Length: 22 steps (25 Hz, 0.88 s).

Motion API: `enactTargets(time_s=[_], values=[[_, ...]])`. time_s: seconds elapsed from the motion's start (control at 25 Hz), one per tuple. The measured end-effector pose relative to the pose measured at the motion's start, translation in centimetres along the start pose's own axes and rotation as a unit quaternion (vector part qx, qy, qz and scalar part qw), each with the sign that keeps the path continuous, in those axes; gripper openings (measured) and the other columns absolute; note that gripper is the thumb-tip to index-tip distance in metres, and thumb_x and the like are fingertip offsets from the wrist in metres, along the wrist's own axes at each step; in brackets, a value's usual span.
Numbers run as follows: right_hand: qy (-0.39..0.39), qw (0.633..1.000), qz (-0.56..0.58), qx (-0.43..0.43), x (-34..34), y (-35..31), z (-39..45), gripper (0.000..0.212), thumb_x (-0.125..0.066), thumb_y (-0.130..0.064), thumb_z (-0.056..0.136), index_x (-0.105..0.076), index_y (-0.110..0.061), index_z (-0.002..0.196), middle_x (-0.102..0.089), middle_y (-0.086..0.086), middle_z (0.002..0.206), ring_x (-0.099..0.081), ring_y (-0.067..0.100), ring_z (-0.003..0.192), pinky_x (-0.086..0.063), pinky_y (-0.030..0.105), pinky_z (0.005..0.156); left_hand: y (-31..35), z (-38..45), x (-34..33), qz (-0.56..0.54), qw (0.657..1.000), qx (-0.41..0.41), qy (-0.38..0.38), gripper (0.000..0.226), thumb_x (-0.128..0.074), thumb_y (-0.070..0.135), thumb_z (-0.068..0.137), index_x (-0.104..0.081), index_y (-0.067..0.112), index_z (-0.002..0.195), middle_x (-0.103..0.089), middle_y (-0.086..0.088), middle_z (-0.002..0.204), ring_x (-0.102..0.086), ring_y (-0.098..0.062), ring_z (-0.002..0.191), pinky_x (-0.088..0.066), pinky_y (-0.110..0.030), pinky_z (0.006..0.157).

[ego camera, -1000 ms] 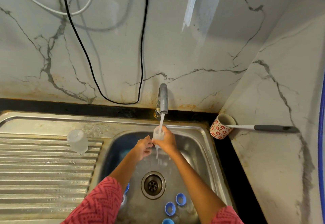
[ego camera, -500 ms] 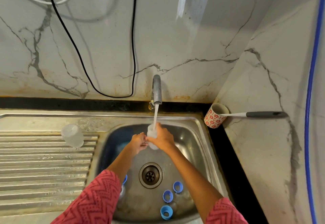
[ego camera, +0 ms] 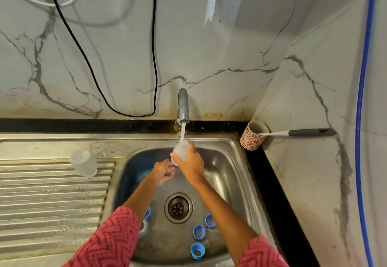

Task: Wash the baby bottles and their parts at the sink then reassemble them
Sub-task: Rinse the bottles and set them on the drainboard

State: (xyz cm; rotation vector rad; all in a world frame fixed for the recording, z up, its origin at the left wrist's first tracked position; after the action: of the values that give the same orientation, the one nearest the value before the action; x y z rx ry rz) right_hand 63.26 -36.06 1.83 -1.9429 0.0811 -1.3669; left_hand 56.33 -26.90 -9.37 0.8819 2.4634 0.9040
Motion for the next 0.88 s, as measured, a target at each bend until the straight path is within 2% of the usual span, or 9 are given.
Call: enactTargets(time_s=[0.16, 0.28, 0.4, 0.48, 0.56, 0.6, 0.72, 0.8, 0.88], values=[[0.059, 0.980, 0.183, -0.044, 0.5, 1.7, 0.6, 0.056, -0.060, -0.039, 0.090, -0.035, -0.007, 0.130, -0.056, 0.015, 0.124, -0.058, 0.031, 0.111, -0.044, 0.025, 0.077, 0.4, -1.4, -2.6, -0.121, 0.985, -0.009, -0.120, 0.046, -0.038, 0.048, 0.097, -0.056, 0.007, 0.109, -0.064, -0.017, 0.101, -0.063, -0.030, 0.088, -0.055, -0.042, 0.073], [-0.008, 0.956, 0.240, -0.167, -1.6, 3.7, 1.5, 0.055, -0.051, -0.047, 0.093, -0.045, -0.005, 0.129, -0.058, 0.014, 0.124, -0.060, 0.028, 0.107, -0.051, 0.030, 0.084, 2.2, -2.1, -3.2, -0.254, 0.960, -0.076, -0.088, 0.037, -0.055, 0.035, 0.092, -0.052, 0.007, 0.116, -0.063, -0.015, 0.102, -0.065, -0.026, 0.086, -0.057, -0.038, 0.062], [-0.010, 0.928, 0.304, -0.215, -3.1, 5.6, 2.1, 0.046, -0.053, -0.044, 0.093, -0.059, -0.001, 0.110, -0.065, 0.016, 0.108, -0.062, 0.021, 0.084, -0.057, 0.029, 0.072, 4.1, -1.9, -1.2, -0.097, 0.979, -0.158, 0.087, 0.038, -0.071, 0.019, 0.081, -0.053, 0.012, 0.114, -0.059, -0.016, 0.115, -0.061, -0.028, 0.097, -0.055, -0.043, 0.079], [-0.066, 0.837, 0.452, -0.302, -5.7, 6.5, 1.3, 0.038, -0.054, -0.036, 0.094, -0.055, 0.000, 0.109, -0.062, 0.017, 0.102, -0.064, 0.026, 0.090, -0.057, 0.026, 0.066, 6.2, -2.7, -1.1, 0.097, 0.956, -0.239, 0.144, 0.046, -0.075, 0.021, 0.078, -0.055, 0.014, 0.118, -0.058, -0.010, 0.119, -0.057, -0.027, 0.106, -0.050, -0.041, 0.090], [-0.108, 0.742, 0.565, -0.343, -8.3, 5.8, 0.5, 0.032, -0.054, -0.032, 0.095, -0.054, -0.001, 0.103, -0.058, 0.017, 0.093, -0.062, 0.029, 0.096, -0.054, 0.032, 0.077, 7.3, -3.7, -1.4, 0.197, 0.920, -0.296, 0.165, 0.049, -0.077, 0.024, 0.076, -0.055, 0.016, 0.119, -0.059, -0.007, 0.117, -0.056, -0.024, 0.108, -0.049, -0.038, 0.091], [-0.101, 0.735, 0.575, -0.344, -8.9, 5.4, 0.5, 0.033, -0.054, -0.035, 0.094, -0.054, -0.002, 0.098, -0.057, 0.014, 0.088, -0.061, 0.025, 0.087, -0.054, 0.030, 0.074, 7.3, -3.9, -1.2, 0.213, 0.911, -0.308, 0.175, 0.049, -0.076, 0.027, 0.077, -0.054, 0.017, 0.119, -0.060, -0.007, 0.116, -0.057, -0.025, 0.108, -0.049, -0.039, 0.091], [-0.077, 0.788, 0.512, -0.332, -9.1, 5.1, 1.7, 0.037, -0.057, -0.045, 0.090, -0.057, -0.009, 0.080, -0.052, 0.004, 0.067, -0.048, 0.011, 0.054, -0.043, 0.019, 0.045, 6.5, -3.2, 1.7, 0.145, 0.931, -0.244, 0.228, 0.052, -0.068, 0.044, 0.081, -0.052, 0.016, 0.121, -0.060, -0.011, 0.116, -0.059, -0.026, 0.104, -0.051, -0.041, 0.090], [-0.074, 0.831, 0.455, -0.313, -7.8, 4.5, 2.5, 0.029, -0.061, -0.036, 0.090, -0.059, -0.010, 0.077, -0.049, 0.002, 0.060, -0.041, 0.008, 0.045, -0.034, 0.016, 0.036, 4.6, -2.2, 3.7, -0.066, 0.960, -0.127, 0.240, 0.055, -0.063, 0.045, 0.085, -0.049, 0.009, 0.124, -0.057, -0.014, 0.117, -0.058, -0.030, 0.104, -0.052, -0.043, 0.089], [-0.072, 0.862, 0.425, -0.266, -6.0, 3.1, 3.3, 0.015, -0.059, -0.023, 0.093, -0.061, -0.009, 0.087, -0.055, 0.004, 0.065, -0.044, 0.007, 0.044, -0.036, 0.015, 0.035, 2.8, -0.8, 2.3, -0.231, 0.955, -0.050, 0.180, 0.053, -0.063, 0.035, 0.087, -0.044, 0.006, 0.128, -0.054, -0.014, 0.112, -0.058, -0.033, 0.105, -0.053, -0.045, 0.088]])
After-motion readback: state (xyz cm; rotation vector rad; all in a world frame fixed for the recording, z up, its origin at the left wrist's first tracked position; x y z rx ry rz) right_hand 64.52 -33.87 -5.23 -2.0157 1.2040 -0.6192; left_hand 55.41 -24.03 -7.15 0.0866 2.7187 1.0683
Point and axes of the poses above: each hand's wrist, its own z-axis towards the middle knuckle, its own x-axis out of the back of the hand, y = z × x, the point moved 8 cm from there along z, towards the middle knuckle
